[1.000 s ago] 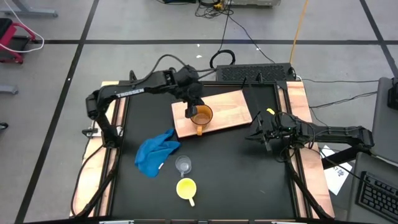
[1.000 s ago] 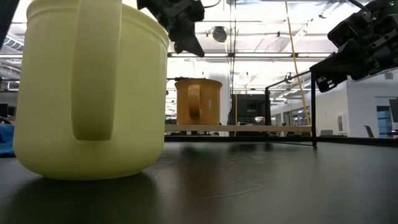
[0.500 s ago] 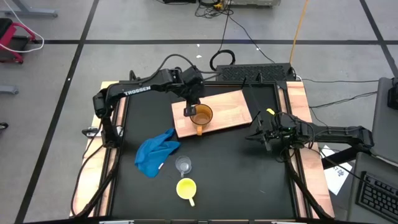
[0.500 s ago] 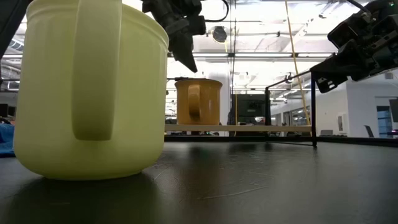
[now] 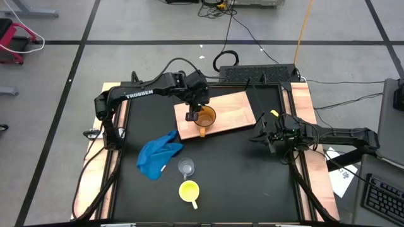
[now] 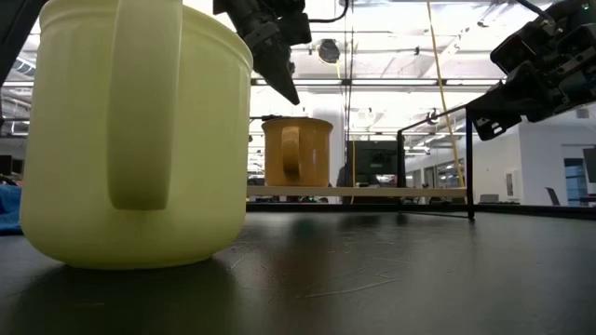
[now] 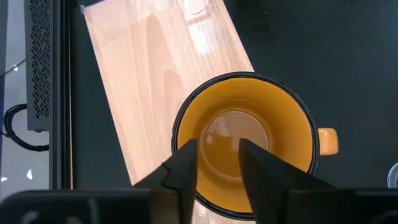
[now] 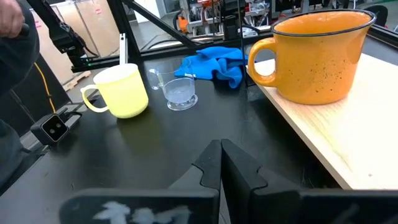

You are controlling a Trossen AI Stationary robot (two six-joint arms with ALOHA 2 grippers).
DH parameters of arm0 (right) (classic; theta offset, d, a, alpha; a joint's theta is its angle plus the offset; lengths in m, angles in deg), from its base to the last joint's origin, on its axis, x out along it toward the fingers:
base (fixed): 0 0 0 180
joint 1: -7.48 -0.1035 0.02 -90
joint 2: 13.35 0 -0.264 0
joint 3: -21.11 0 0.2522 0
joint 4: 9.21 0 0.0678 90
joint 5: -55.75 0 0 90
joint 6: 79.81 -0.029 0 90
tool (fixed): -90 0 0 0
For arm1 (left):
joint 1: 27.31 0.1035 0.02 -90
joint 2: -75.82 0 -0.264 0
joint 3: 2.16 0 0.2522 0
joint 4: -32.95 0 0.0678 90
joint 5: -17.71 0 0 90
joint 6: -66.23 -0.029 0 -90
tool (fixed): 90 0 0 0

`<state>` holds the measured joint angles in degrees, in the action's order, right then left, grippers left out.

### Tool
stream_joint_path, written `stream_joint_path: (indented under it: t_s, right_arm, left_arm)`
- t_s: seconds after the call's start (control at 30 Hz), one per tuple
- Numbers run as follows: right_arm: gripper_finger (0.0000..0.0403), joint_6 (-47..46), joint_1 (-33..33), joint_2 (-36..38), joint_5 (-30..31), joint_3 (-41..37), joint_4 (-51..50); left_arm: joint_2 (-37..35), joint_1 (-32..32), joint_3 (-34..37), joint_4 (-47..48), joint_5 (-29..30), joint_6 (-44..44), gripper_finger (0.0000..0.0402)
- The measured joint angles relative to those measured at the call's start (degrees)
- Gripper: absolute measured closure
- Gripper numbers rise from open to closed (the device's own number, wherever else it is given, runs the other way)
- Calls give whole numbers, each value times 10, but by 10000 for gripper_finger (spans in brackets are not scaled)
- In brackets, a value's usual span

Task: Stack small to large cups/mugs on shelf
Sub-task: Put the brown mug on the shelf

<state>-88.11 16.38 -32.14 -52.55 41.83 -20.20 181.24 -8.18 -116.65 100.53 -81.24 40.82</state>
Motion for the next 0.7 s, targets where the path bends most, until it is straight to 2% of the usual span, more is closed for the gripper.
stream_joint_path:
  t_s: [0.4,0.53,0.7]
  right_arm:
    - [403,-6,0,0,1,0,0]
    - [403,-13,0,0,2,0,0]
    - [403,-13,0,0,2,0,-1]
  left_arm:
    - [1,7,0,3,0,18,189]
    - [17,15,0,-1,0,62,175]
    - [42,15,0,1,0,62,174]
